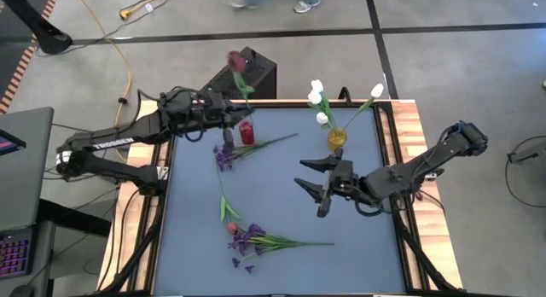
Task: Sort flowers into vase by color
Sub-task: Put the red flower into the red vase
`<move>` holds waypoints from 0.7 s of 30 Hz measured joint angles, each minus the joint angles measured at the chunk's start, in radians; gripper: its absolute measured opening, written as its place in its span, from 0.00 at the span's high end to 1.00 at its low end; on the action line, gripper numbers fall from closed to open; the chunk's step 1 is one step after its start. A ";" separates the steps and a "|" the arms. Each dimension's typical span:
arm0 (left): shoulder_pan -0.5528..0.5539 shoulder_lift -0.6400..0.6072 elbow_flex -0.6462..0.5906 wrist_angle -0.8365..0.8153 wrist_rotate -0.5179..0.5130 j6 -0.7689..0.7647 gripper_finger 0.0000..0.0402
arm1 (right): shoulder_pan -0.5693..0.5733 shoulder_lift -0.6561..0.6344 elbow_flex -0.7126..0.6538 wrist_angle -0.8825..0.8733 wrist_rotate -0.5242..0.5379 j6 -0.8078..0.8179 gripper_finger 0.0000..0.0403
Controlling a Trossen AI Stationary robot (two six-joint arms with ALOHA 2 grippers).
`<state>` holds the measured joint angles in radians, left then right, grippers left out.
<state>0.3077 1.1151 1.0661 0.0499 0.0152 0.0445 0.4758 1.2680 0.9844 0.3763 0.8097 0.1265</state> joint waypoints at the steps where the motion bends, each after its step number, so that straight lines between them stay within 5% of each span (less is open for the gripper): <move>1: 0.031 -0.018 -0.047 0.031 0.024 -0.005 1.00 | -0.003 0.014 0.000 -0.003 0.000 0.006 0.31; 13: 0.314 -0.033 -0.369 0.287 0.186 -0.104 1.00 | -0.027 0.208 0.000 0.219 0.000 0.094 0.31; 21: 0.373 -0.022 -0.463 0.453 0.199 -0.161 1.00 | -0.028 0.224 0.000 0.234 0.000 0.045 0.31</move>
<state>0.6805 1.0935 0.6033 0.5026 0.2139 -0.1166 0.4483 1.4921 0.9840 0.6100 0.8096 0.1716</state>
